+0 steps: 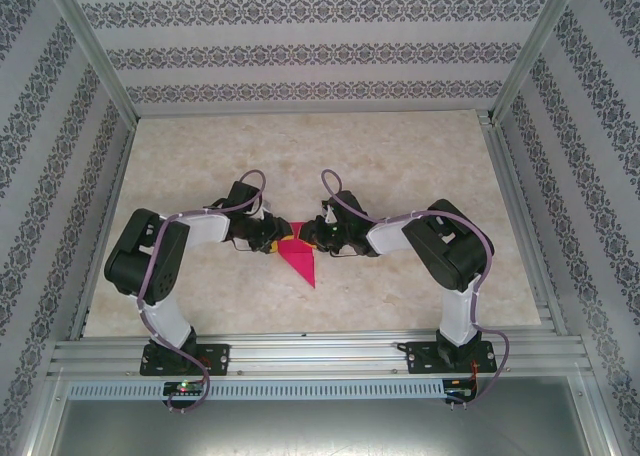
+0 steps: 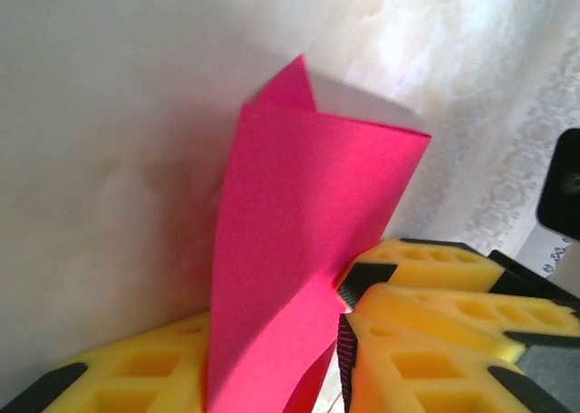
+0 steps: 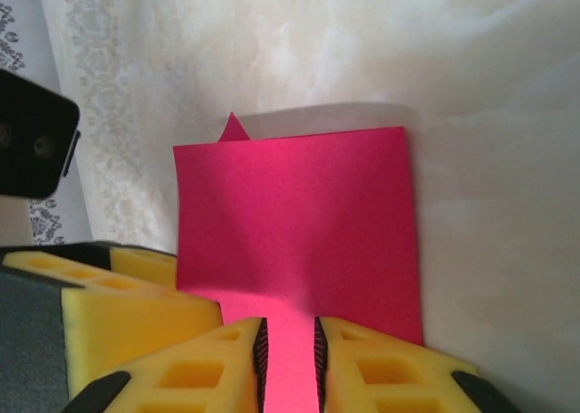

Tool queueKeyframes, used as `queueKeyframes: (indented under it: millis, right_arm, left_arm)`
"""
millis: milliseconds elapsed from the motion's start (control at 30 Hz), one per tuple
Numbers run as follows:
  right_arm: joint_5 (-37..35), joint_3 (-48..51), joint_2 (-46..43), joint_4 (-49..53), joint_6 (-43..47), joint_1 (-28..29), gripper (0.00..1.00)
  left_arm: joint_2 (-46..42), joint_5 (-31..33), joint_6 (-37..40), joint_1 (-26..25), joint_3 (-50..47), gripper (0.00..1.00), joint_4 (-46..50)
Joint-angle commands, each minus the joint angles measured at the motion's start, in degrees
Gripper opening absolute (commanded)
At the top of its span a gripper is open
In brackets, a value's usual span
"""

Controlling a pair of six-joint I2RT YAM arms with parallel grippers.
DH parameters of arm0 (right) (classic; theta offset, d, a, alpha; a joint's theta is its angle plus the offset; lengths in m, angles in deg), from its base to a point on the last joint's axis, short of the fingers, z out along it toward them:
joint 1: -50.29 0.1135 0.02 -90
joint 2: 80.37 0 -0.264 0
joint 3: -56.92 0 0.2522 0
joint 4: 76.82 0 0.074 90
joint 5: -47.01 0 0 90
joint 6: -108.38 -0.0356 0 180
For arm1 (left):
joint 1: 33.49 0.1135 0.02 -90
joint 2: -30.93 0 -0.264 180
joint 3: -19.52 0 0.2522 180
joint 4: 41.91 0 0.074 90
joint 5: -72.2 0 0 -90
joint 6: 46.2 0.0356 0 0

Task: Fold a paper plane with a square sheet of paper (pick it up from the middle)
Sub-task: Fold the wing for the fifth time at the center of the table.

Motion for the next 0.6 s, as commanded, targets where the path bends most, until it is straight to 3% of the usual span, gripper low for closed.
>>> queueKeyframes:
  millis: [0,200,433,567]
  right_arm:
    - [-3.1,0.7,4.4,7.1,2.5,-0.5,0.23]
    - [-2.0,0.0,4.5,7.1,3.4,-0.7,0.24]
    - [0.2,-1.3,1.3,7.4,6.1,-1.0,0.30]
    - [-4.2,-2.1,-5.3,14.6,11.1,-1.3,0.37]
  left_arm:
    - [0.0,-1.0,2.0,0.7,1.4,0.38,-2.9]
    - [-0.3,-1.1,2.3,0.8,1.2,0.35,-2.7]
    - [-1.3,-0.7,1.3,0.8,1.2,0.13,-2.3]
    - [-2.4,1.3,1.3,0.8,0.8,0.06,-0.6]
